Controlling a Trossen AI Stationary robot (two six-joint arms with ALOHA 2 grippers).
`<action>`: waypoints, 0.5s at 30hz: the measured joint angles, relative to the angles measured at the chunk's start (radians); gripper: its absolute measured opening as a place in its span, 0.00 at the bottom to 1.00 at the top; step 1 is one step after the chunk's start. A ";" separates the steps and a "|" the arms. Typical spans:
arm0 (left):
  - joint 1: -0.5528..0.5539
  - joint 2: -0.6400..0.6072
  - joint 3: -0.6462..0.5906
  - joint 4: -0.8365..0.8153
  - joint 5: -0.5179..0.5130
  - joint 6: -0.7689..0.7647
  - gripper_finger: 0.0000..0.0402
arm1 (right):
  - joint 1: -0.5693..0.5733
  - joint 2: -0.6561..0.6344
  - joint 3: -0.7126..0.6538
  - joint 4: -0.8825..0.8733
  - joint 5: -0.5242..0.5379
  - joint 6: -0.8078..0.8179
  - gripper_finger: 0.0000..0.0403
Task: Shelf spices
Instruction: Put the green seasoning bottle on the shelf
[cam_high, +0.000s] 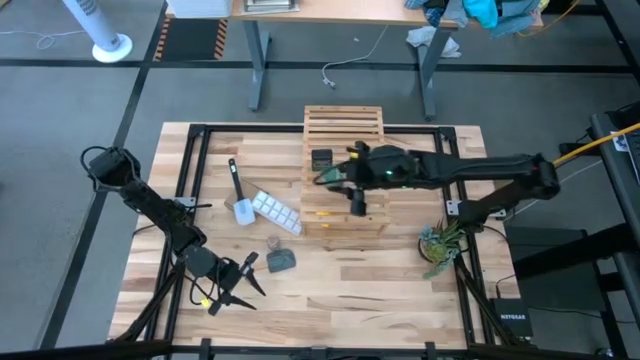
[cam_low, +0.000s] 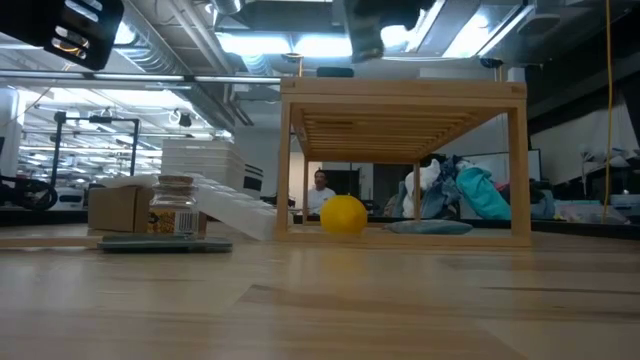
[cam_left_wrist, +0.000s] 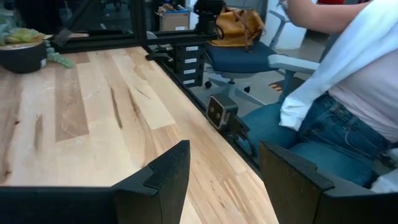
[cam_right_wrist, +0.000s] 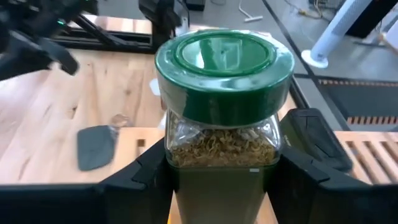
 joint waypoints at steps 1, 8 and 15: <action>0.000 0.000 0.000 0.000 -0.007 0.000 0.45 | 0.013 -0.019 0.000 -0.015 0.013 0.000 0.50; 0.001 0.000 0.000 0.000 -0.032 0.000 0.45 | 0.104 -0.164 -0.081 -0.073 0.127 0.016 0.50; 0.001 0.000 0.000 0.001 -0.033 0.000 0.45 | 0.129 -0.378 -0.375 0.056 0.226 0.078 0.50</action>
